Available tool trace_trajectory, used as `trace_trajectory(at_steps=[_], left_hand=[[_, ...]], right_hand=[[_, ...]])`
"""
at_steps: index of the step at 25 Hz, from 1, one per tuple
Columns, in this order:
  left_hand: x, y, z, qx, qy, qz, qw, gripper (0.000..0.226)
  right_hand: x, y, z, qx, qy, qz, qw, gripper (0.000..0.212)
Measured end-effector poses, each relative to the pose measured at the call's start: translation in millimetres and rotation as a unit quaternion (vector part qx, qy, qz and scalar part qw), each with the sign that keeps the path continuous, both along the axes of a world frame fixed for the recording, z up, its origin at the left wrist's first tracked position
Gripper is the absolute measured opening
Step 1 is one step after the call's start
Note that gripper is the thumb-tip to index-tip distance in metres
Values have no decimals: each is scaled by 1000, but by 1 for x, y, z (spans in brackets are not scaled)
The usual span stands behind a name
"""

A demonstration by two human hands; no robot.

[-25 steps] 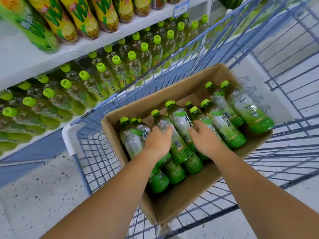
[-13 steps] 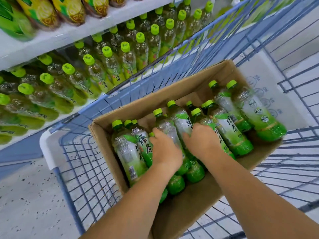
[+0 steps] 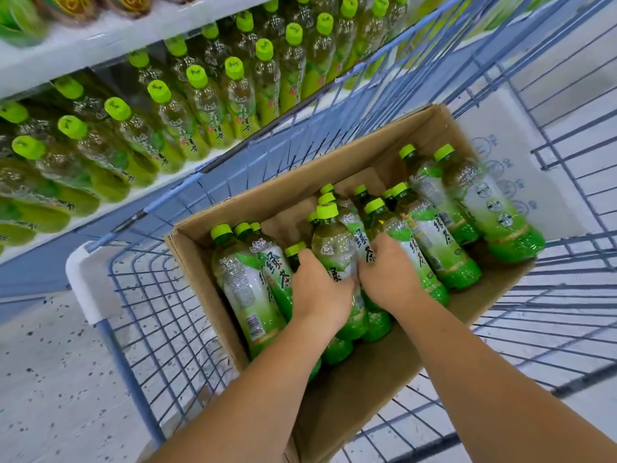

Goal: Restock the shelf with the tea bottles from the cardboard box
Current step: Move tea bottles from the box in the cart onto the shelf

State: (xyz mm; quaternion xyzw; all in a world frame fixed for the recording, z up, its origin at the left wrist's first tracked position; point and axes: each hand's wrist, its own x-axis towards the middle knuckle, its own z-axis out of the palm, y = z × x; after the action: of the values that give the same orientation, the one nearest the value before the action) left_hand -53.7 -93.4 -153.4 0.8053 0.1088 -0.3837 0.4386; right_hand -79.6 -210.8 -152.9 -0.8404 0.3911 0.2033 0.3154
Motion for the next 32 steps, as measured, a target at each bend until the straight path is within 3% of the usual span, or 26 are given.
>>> trace_trajectory(at_steps=[3,6,10,13,15,18,22,25,29,32], left_hand=[[6,11,3,-60,-3,6,998,54],[13,22,6,-126,14,24,992,59],[15,24,16,-195,63,94,974,40],[29,30,27,-240,116,93,959,26],[39,41,35,-243,117,51,961,31],[49,60,44,-221,96,-7,971,43],[65,81,58,-217,48,-92,971,65],[81,99,76,-212,-16,-132,968,70],[91,147,100,-189,-118,-99,970,92],[91,195,116,-193,-152,-65,967,97]], right_hand=[[2,-8,8,33,19,-18,999,36],[14,-14,18,92,39,-101,990,56],[14,-15,29,228,93,-175,953,43],[0,-3,33,291,73,-225,927,34],[-12,9,35,278,35,-251,926,32],[-24,26,49,188,-30,-240,952,29],[-31,49,68,167,-113,-262,944,58],[-24,66,85,140,-179,-256,939,46],[-3,102,109,125,-260,-216,933,43],[17,142,127,140,-312,-169,925,47]])
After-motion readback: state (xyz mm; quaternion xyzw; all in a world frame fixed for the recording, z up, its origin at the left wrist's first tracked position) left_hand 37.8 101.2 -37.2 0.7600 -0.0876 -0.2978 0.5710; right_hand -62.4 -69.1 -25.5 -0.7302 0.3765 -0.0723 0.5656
